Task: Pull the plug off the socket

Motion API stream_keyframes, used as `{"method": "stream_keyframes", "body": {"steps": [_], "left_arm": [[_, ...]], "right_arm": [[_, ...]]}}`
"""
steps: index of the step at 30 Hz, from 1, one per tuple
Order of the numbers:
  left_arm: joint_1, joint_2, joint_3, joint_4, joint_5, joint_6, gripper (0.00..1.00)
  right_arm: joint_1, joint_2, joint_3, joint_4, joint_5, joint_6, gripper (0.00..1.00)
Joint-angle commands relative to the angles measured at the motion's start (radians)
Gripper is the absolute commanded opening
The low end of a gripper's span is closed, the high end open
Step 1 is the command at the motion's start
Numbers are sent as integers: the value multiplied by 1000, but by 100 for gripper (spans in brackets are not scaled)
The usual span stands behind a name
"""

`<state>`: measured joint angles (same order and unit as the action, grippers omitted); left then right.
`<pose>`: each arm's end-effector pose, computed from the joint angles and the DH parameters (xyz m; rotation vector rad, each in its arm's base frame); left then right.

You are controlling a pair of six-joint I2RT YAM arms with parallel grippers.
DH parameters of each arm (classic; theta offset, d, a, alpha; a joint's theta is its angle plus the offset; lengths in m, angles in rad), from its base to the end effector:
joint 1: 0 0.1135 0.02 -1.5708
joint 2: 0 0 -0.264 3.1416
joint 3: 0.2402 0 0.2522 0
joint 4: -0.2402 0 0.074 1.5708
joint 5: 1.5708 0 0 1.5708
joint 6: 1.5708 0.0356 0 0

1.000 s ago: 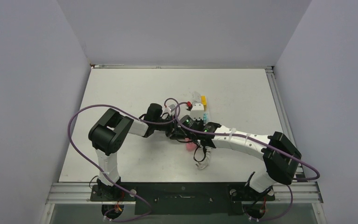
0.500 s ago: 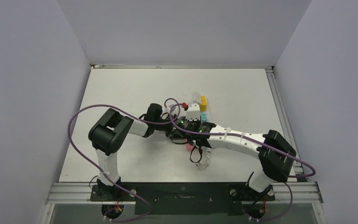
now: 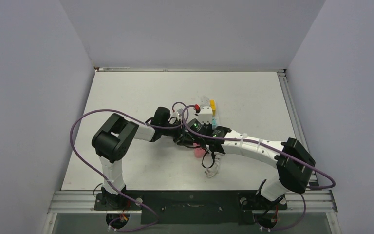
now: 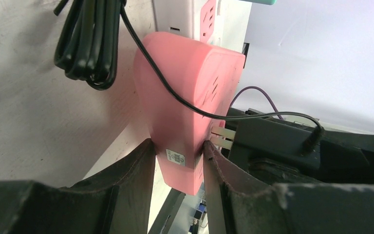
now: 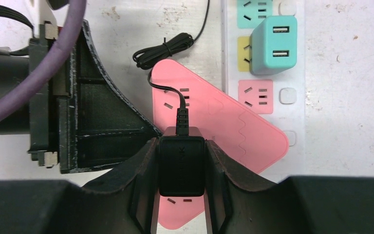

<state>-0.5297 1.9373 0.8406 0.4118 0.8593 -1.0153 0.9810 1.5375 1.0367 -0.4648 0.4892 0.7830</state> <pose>0.2928 -0.2027 0.1079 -0.0752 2.6124 -1.6836 0.1890 0.2524 0.2257 -0.0508 2.3917 0.1964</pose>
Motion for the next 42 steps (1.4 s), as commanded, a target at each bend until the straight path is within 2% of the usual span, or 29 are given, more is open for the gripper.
{"method": "stream_keyframes", "body": {"steps": [1,12,14,20,26,29,34,42], "left_arm": [[-10,-24,15,-82,-71,68,0],[-10,-45,21,-82,-70,81,0],[-9,-65,28,-85,-71,98,8],[-3,-147,67,-189,-119,215,49],[25,-166,82,-247,-146,249,73],[42,-167,92,-275,-152,251,79],[88,-243,96,-326,-214,297,82],[273,-447,96,-438,-372,372,85]], "right_arm": [[-4,-51,1,57,0,13,5],[-6,-66,11,43,18,11,5],[-14,-72,26,35,10,-2,5],[-61,-106,59,28,-35,-49,5],[-108,-123,91,24,-70,-93,5],[-125,-117,109,26,-89,-113,5],[-169,-64,187,32,-152,-170,5],[-215,133,401,-2,-245,-278,5]]}}
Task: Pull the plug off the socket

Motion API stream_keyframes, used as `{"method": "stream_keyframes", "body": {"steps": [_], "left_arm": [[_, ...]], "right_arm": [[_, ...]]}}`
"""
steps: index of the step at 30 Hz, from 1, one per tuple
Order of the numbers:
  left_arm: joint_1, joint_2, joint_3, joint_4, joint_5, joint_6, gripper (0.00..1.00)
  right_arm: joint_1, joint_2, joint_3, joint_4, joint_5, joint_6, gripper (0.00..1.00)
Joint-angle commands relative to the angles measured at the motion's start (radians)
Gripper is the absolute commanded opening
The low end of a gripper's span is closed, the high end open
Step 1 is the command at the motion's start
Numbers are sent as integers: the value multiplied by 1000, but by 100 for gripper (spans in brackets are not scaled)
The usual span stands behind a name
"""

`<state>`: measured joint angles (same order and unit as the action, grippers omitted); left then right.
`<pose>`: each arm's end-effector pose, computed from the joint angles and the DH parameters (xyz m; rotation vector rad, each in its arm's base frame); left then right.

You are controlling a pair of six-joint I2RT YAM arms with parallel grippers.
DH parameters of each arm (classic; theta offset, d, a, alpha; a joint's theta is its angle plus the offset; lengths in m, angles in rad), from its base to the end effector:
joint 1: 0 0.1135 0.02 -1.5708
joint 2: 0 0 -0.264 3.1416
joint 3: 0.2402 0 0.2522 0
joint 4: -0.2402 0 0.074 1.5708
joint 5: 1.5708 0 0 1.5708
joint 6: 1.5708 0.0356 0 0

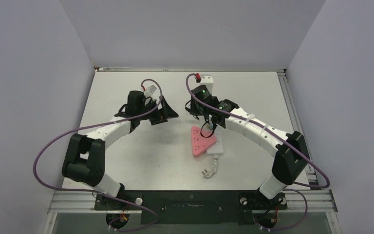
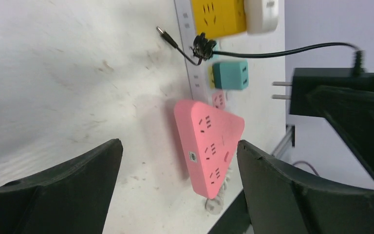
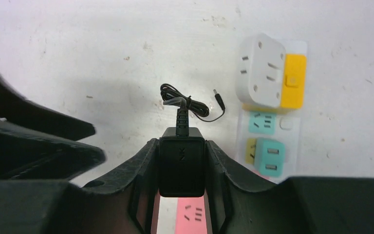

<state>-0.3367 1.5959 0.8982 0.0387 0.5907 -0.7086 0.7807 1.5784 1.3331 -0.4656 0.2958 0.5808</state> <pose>0.3094 -0.1293 0.2026 -0.0902 2.3820 -1.1987 0.2603 0.2432 0.3057 -0.0722 2.2736 0.3922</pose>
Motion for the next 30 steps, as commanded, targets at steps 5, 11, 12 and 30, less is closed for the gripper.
{"method": "stream_keyframes", "body": {"steps": [5,11,12,30], "left_arm": [[144,-191,61,-163,-214,137,85],[179,-255,60,-181,-262,161,86],[182,-261,61,-182,-267,165,86],[191,-262,72,-199,-266,169,87]], "right_arm": [[-37,217,204,33,-101,-94,5],[-40,382,335,54,-113,-94,5],[-40,408,352,59,-107,-91,5],[-47,663,466,130,-162,14,38]]}}
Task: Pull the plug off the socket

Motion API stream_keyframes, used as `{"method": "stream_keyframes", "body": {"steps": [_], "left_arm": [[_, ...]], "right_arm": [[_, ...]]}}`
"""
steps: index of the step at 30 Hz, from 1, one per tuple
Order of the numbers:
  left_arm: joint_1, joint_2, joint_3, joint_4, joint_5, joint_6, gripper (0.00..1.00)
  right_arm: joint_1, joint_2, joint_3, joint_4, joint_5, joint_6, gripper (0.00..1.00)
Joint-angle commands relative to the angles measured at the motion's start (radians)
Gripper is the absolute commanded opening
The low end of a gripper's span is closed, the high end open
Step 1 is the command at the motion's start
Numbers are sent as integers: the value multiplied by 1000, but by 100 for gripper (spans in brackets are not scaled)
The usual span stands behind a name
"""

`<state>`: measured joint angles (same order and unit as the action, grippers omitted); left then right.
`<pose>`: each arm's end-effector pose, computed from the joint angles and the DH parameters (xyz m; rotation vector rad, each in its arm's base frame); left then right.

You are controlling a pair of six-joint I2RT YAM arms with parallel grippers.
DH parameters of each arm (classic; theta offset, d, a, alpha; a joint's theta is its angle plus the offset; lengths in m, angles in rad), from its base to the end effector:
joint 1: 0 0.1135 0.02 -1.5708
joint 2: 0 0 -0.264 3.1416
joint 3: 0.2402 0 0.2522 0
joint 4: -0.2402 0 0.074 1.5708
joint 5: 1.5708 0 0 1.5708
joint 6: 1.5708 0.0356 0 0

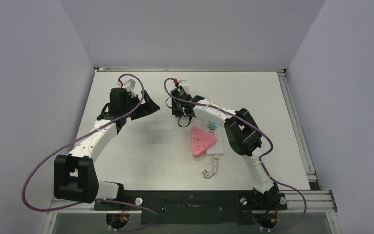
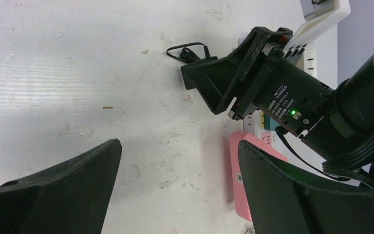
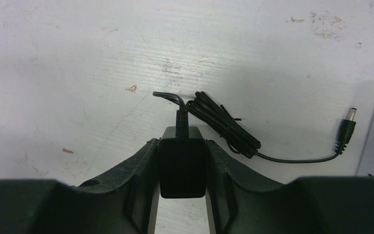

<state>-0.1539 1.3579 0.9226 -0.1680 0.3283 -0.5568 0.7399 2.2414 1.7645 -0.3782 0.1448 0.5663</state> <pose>0.2950 -0.0574 0.2615 -0.2561 2.2241 -0.7540 0.3734 0.3339 0.1788 -0.1466 2.4536 0.4168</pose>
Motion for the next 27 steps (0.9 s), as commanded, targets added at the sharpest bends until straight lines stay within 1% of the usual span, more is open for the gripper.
{"method": "stream_keyframes", "body": {"steps": [1,2,4,5,8,16,20,24,25,27], "left_arm": [[9,-24,47,11,-3,16,87],[8,-23,46,14,1,13,87],[8,-23,45,16,5,12,88],[9,-24,45,17,6,12,89],[9,-23,43,22,12,12,90],[5,-25,35,41,38,12,91],[-20,-29,27,43,26,15,91],[-93,-11,21,55,36,18,91],[-113,-2,20,59,46,18,91],[-161,11,20,67,67,18,91]], "right_arm": [[-8,1,34,43,-11,30,45],[-9,1,32,42,-13,31,53],[-10,-4,27,47,-19,32,64],[-9,-8,24,51,-24,30,68],[-9,-25,18,53,-24,24,75],[5,-109,-4,46,-15,-28,86],[10,-196,-48,44,-41,-45,92],[8,-340,-191,85,-55,-58,100],[4,-385,-235,101,-60,-61,100],[-9,-476,-340,129,-72,-62,95]]}}
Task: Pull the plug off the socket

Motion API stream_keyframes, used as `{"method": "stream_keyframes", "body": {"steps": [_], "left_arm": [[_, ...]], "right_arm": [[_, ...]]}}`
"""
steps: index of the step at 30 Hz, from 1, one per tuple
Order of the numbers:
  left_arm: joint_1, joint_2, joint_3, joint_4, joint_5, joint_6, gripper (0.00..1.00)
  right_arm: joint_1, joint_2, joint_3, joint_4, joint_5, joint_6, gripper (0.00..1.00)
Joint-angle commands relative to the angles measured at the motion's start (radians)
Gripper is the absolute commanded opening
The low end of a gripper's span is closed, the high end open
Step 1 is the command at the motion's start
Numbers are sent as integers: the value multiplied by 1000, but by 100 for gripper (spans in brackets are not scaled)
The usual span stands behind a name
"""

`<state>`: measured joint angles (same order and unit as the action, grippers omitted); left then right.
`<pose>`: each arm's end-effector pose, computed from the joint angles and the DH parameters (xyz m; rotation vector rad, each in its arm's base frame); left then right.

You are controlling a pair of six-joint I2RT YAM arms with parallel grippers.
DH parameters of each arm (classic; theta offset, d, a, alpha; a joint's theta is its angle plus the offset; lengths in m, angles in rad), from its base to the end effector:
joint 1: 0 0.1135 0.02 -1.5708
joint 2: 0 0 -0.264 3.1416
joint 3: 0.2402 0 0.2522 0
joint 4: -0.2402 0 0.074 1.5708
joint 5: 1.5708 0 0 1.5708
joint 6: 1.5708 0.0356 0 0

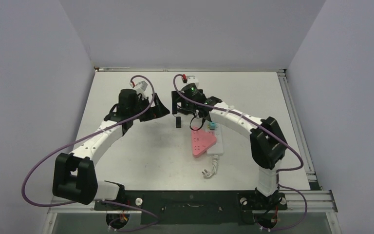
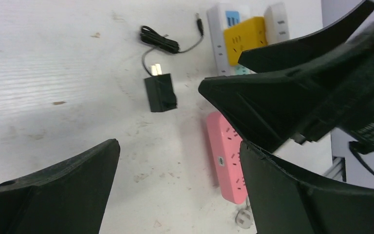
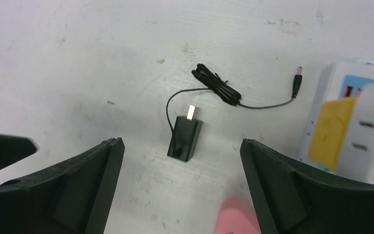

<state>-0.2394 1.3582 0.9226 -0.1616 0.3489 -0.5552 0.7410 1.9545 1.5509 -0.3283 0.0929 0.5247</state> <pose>0.2891 -0.0831 0.2622 -0.1457 2.2430 -0.8221 0.3336 0.3007 0.2441 -0.2061 2.3511 0.5339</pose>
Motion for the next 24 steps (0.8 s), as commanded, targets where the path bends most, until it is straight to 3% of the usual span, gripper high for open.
{"method": "stream_keyframes", "body": {"steps": [1,6,14,24], "left_arm": [[-101,15,19,66,58,19,91],[-212,31,-12,143,170,-16,91],[-329,156,-28,283,333,-111,91],[-402,286,-98,375,336,-257,89]], "right_arm": [[-20,-238,-179,94,-32,-19,94],[-153,-488,-451,146,-143,-12,93],[-427,-740,-775,154,-329,-59,90],[-558,-849,-1011,199,-517,26,99]]}}
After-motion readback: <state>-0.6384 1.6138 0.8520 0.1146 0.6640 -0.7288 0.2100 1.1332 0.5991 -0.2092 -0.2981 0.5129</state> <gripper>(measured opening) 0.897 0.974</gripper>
